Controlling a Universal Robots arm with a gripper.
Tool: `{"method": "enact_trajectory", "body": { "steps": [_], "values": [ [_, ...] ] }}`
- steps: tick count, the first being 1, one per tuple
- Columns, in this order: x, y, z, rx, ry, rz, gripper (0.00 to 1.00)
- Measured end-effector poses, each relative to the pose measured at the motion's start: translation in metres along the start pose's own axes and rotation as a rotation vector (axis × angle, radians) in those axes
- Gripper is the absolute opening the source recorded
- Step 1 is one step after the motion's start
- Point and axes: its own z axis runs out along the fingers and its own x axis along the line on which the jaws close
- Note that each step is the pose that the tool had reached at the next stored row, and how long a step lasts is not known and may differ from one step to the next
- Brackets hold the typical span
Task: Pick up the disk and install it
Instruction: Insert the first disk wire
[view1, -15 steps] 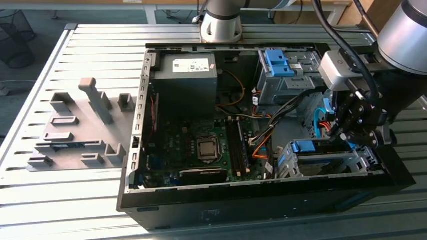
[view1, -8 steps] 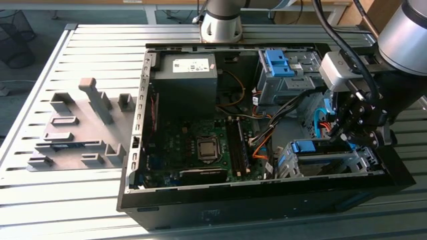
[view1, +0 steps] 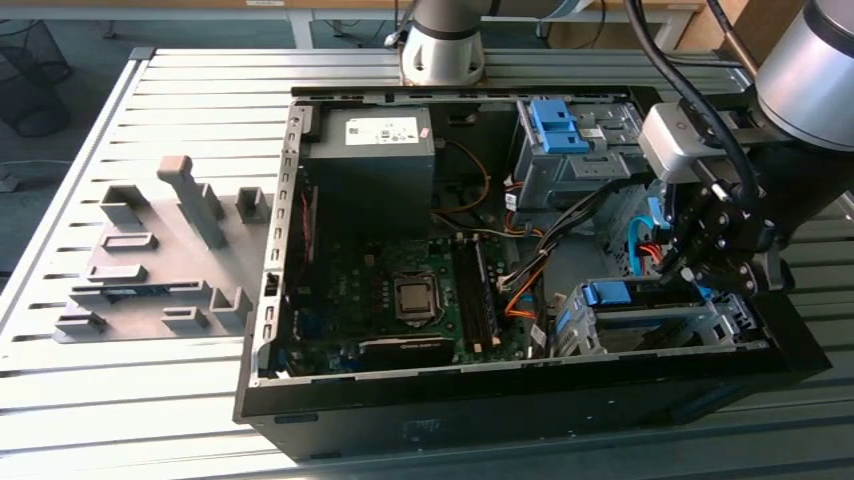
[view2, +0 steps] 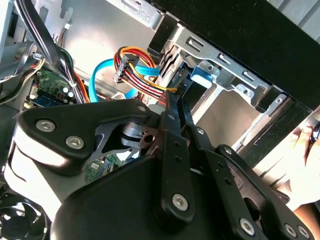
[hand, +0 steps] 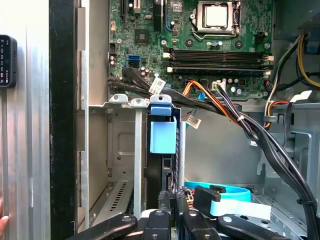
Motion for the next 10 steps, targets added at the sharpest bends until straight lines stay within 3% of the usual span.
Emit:
{"method": "enact_trajectory", "body": {
  "steps": [10],
  "values": [
    [0.0001, 0.0001, 0.0040, -0.0028, 0.0000, 0.000, 0.16]
  ]
}}
